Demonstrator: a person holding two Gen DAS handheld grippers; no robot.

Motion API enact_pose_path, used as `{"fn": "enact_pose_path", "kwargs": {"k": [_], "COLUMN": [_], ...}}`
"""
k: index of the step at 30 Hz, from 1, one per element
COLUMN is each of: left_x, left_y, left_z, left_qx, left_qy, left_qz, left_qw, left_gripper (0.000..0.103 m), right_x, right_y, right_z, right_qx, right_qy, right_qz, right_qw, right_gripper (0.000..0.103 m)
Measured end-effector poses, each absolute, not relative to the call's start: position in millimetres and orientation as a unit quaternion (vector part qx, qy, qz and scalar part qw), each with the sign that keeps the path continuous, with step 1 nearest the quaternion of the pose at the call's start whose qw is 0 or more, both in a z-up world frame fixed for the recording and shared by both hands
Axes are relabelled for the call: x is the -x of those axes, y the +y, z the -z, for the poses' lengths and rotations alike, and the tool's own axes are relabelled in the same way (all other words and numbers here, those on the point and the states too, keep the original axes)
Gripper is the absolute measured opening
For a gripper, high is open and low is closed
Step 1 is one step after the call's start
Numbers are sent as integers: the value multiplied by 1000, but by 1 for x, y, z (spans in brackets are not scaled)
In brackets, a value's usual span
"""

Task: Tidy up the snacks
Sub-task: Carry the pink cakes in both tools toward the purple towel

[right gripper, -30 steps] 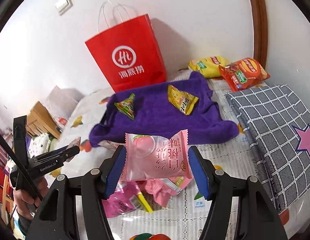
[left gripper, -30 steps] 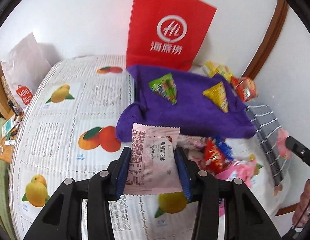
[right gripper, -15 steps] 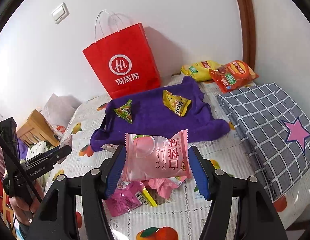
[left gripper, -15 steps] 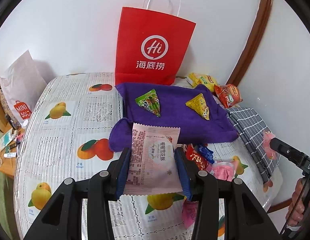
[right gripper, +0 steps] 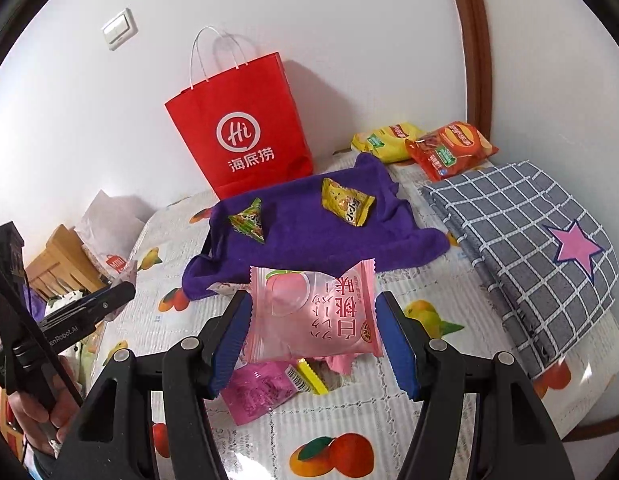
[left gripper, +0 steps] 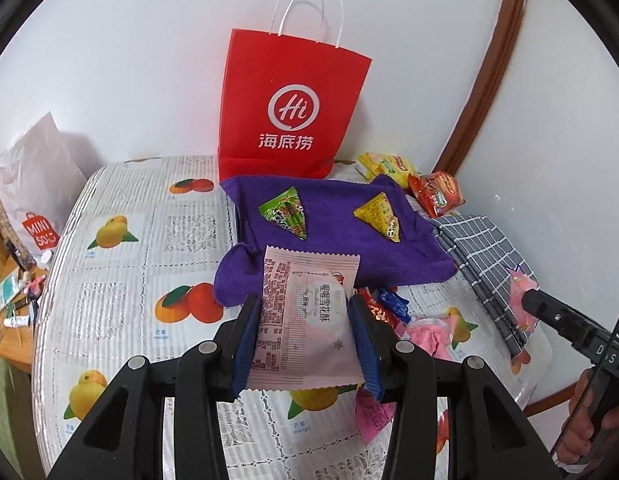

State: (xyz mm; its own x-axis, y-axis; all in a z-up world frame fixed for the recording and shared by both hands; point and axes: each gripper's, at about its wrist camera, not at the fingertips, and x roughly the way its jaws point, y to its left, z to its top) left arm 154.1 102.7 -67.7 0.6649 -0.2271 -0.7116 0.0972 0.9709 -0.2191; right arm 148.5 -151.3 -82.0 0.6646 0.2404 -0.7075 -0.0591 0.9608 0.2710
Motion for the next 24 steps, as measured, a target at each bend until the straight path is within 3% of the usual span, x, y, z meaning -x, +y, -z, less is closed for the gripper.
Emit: {"fn": "enact_pose_path", "kwargs": {"k": [24], "left_x": [-191], "left_y": [91], "left_z": [60], "left_qx": [42], "left_qy": [400], "left_qz": [130], "left_qw": [906], "left_gripper": [42], "right_x": [-164], "right_y": [-135], "right_z": [91], "right_qx": [-99], "right_qy": [395], "right_qz": [-47], "right_qw": [912], "right_gripper": [63]}}
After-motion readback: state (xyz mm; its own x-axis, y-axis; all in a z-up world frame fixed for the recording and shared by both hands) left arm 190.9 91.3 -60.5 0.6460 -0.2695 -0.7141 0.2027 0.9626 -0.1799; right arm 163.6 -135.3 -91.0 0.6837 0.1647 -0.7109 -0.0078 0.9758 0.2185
